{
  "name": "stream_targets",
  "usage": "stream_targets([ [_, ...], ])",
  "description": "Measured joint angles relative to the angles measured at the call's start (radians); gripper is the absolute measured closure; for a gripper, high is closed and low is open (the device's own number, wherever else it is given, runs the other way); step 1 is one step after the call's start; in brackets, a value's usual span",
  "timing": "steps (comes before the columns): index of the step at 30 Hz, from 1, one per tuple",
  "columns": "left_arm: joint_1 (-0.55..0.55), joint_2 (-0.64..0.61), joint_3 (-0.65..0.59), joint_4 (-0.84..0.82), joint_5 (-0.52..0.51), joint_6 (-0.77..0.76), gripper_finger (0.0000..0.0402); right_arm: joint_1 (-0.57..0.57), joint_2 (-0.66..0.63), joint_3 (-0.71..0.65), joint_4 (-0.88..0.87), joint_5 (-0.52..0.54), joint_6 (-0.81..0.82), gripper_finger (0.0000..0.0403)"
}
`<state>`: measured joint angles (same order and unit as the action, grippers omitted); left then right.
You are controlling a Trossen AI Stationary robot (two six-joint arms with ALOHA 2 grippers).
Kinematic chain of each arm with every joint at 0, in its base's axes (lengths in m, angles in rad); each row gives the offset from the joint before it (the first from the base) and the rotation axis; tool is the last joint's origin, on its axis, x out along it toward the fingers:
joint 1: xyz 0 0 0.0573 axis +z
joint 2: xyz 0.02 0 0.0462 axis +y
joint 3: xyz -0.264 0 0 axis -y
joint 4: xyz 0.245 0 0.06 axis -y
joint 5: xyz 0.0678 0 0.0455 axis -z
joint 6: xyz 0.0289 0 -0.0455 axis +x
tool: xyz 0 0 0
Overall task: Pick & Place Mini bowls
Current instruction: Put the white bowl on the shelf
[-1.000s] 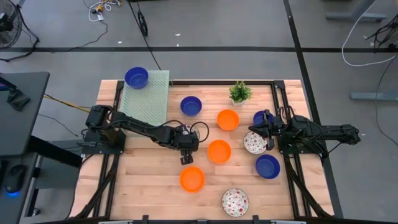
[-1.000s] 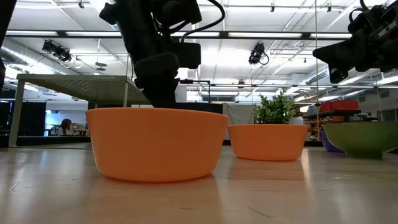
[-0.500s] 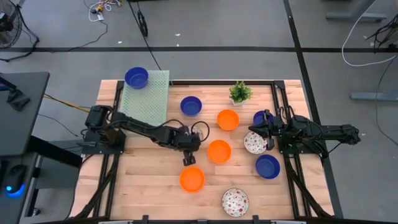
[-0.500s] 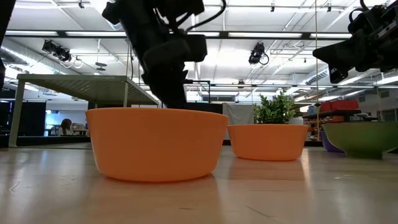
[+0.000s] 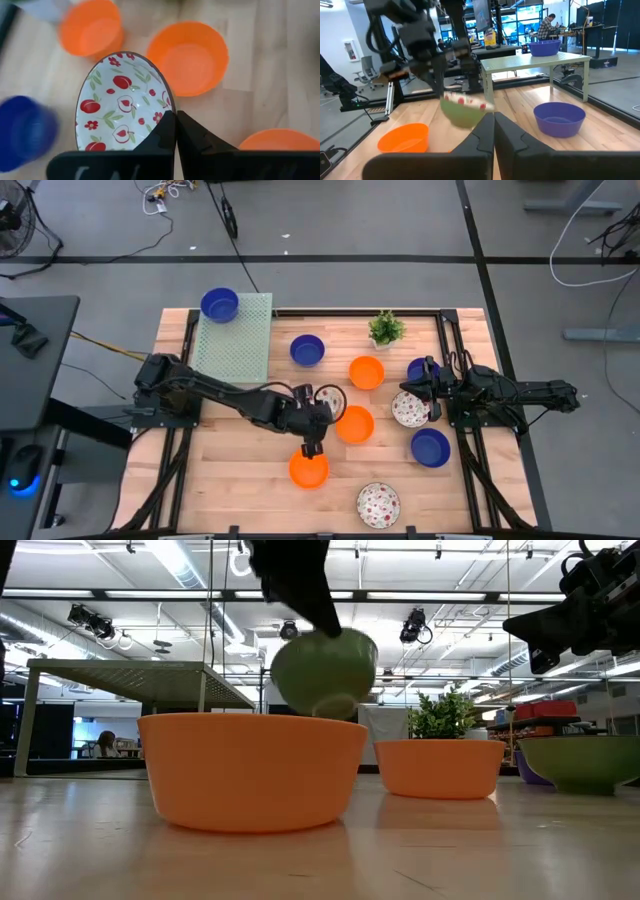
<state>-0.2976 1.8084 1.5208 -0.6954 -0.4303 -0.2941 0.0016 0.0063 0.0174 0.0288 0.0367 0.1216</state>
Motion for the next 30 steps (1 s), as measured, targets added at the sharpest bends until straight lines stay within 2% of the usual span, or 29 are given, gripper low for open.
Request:
stream_targets([
  [5, -0.036, 0.0, 0.147, -0.236, -0.144, -0.011, 0.0397, 0.0, 0.0, 0.0, 0.0, 0.0, 0.0, 0.0392],
  [9, -0.05, 0.0, 0.258, -0.457, -0.252, -0.078, 0.0397, 0.0, 0.0, 0.0, 0.0, 0.0, 0.0, 0.0392],
  [15, -0.012, -0.005, 0.344, -0.832, -0.306, -0.278, 0.0397, 0.0, 0.0, 0.0, 0.0, 0.0, 0.0, 0.0392],
  [17, 0.012, -0.01, 0.336, -0.882, -0.304, -0.328, 0.0397, 0.0, 0.0, 0.0, 0.0, 0.0, 0.0, 0.0392],
  [21, 0.062, -0.05, 0.288, -0.876, -0.286, -0.3, 0.0398, 0.0, 0.0, 0.0, 0.0, 0.0, 0.0, 0.0392],
  [30, 0.211, -0.255, 0.036, -0.875, -0.277, -0.336, 0.0398, 0.0, 0.0, 0.0, 0.0, 0.0, 0.0, 0.0392],
])
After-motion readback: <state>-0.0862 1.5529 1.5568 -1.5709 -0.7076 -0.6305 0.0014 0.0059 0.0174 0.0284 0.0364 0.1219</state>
